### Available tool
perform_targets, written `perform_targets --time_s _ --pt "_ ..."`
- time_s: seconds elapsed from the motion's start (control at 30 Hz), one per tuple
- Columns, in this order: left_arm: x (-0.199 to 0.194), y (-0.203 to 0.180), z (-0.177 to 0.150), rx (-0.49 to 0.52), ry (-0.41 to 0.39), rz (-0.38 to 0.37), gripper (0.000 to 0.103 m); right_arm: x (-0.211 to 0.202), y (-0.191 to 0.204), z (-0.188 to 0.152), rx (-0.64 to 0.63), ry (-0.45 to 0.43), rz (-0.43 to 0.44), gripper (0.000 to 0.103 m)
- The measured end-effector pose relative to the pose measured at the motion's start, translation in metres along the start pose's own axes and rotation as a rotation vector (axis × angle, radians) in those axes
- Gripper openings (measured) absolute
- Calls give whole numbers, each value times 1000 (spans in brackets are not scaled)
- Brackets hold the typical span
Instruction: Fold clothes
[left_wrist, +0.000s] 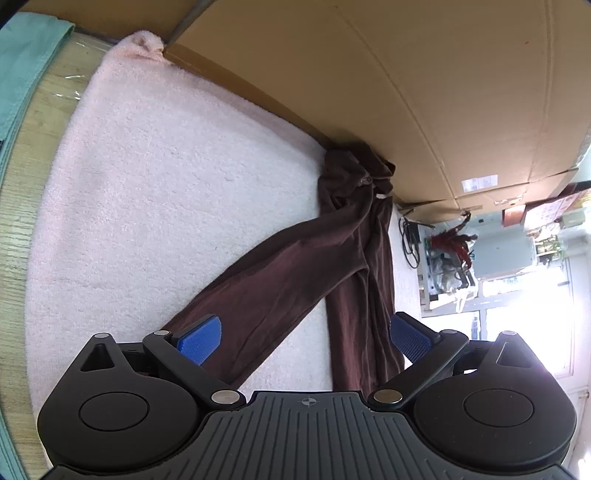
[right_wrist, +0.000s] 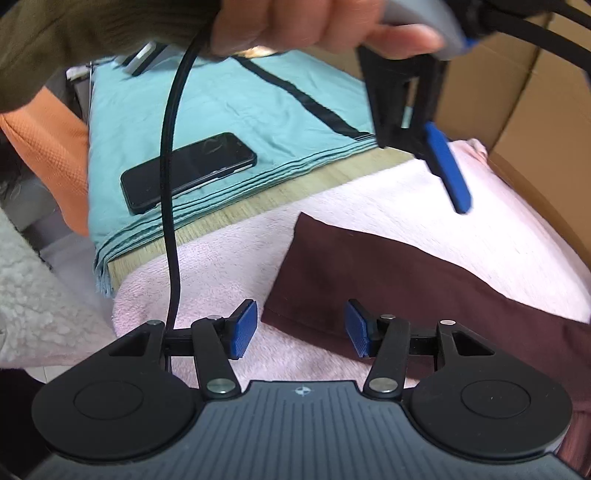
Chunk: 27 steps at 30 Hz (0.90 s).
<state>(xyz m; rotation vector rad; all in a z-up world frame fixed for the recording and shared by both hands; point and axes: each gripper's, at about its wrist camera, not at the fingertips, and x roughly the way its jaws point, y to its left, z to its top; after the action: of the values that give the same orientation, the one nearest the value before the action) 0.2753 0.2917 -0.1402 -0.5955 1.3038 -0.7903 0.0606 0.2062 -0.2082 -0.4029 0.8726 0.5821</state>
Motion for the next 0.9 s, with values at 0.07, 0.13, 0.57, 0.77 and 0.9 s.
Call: perform_targets --time_s 0.07,0.13,0.57,0.77,0.9 --pt "-2 1 -1 1 -6 5 103 5 2 0 4 8 -10 57" --pt "-4 3 -2 -5 -10 8 103 9 0 0 19 19 -6 54" --pt "-6 -27 23 23 -84 -23 103 -106 -91 -28 562 -159 -58 10" --pt "44 -75 32 111 -1 -35 103 -218 -141 -135 1091 -382 -318 10" --pt "90 -108 27 168 72 -34 103 -274 -147 -206 1301 -468 -514 10"
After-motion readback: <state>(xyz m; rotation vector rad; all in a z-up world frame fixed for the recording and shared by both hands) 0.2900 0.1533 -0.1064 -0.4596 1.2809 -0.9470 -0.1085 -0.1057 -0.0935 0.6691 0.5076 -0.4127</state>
